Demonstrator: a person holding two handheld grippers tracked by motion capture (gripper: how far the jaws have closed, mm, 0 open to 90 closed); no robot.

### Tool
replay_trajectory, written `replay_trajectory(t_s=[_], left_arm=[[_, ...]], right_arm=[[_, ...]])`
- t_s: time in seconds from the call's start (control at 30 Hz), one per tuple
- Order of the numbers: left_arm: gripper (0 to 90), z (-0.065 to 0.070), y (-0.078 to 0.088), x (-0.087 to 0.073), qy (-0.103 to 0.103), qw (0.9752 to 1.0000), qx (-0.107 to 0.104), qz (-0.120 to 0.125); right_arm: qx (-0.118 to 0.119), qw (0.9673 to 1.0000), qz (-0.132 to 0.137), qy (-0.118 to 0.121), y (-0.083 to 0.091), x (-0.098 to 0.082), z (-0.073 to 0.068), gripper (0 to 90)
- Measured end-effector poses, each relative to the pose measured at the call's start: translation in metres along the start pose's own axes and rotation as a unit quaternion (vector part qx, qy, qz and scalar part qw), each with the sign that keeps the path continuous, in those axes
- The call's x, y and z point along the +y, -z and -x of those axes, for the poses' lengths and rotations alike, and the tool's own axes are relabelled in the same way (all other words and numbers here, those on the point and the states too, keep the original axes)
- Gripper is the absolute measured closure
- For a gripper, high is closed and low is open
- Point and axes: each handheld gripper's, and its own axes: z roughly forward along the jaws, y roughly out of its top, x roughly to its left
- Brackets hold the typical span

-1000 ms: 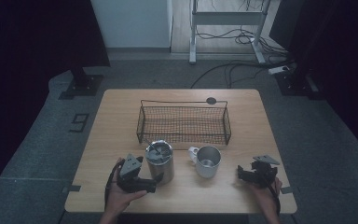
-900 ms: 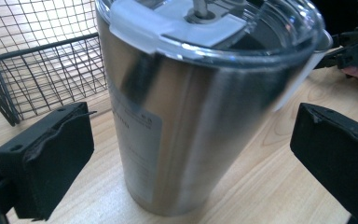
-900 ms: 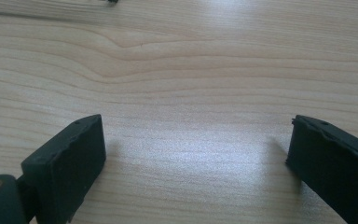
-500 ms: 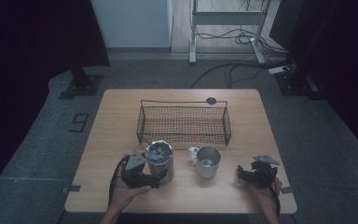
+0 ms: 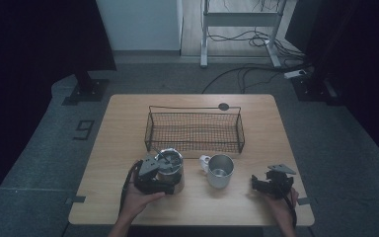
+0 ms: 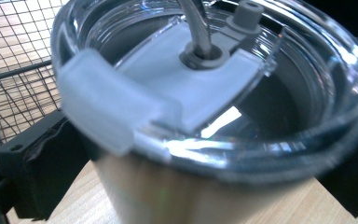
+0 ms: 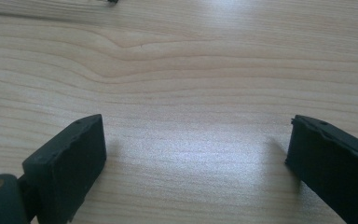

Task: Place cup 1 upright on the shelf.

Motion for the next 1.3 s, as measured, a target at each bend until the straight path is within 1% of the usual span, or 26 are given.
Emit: replay_trajectory(t_s=[0.13,0.17,0.23,0.3,0.4,0.47,0.77,0.83,0.87,0.9,1.0,1.17,1.3], left_arm=[[0.0,0.000,-0.006,0.002,0.000,1.0000,0.003,-0.004],[0.0,0.001,-0.009,0.003,-0.003,1.0000,0.008,-0.005],[0.0,0.001,-0.013,0.004,-0.002,0.9999,0.010,-0.008],[0.0,0.001,-0.016,0.004,-0.005,0.9999,0.011,-0.005],[1.6,0.002,-0.016,0.003,-0.009,0.9999,0.014,0.000],[2.7,0.002,-0.016,0.001,-0.017,0.9997,0.017,0.009],[3.6,0.001,-0.015,0.001,-0.026,0.9995,0.013,0.011],[3.7,0.000,-0.014,0.001,-0.024,0.9996,0.012,0.009],[3.7,-0.001,-0.013,0.002,-0.018,0.9997,0.011,0.007],[3.8,-0.002,-0.012,0.003,-0.017,0.9998,0.010,0.008],[3.8,-0.002,-0.009,0.005,-0.015,0.9998,0.008,0.012],[3.8,-0.005,0.003,0.015,-0.012,0.9995,0.005,0.028],[3.9,-0.005,0.009,0.020,-0.011,0.9993,0.005,0.034]], right_arm=[[0.000,1.0000,0.000,0.000,0.000,0.000,0.000,4.3],[0.000,1.0000,0.000,0.000,0.000,0.000,0.000,4.3],[0.000,1.0000,0.000,0.000,0.000,0.000,0.000,4.3],[0.000,1.0000,0.000,0.000,0.000,0.000,0.000,4.4],[0.000,1.0000,0.000,0.000,0.000,0.000,0.000,4.4],[0.000,1.0000,0.000,0.000,0.000,0.000,0.000,4.4],[-0.001,1.0000,0.000,-0.002,0.000,0.000,0.000,4.9],[-0.001,1.0000,0.001,-0.002,0.000,0.000,0.000,5.0],[-0.001,1.0000,0.000,-0.002,0.000,0.000,0.000,4.9],[-0.001,1.0000,0.000,-0.002,0.000,0.000,0.000,5.0],[-0.001,1.0000,0.001,-0.001,0.000,0.000,0.000,5.1],[-0.002,1.0000,0.001,-0.003,0.000,0.000,0.000,5.7],[-0.004,1.0000,0.002,-0.005,0.001,0.000,0.000,6.4]])
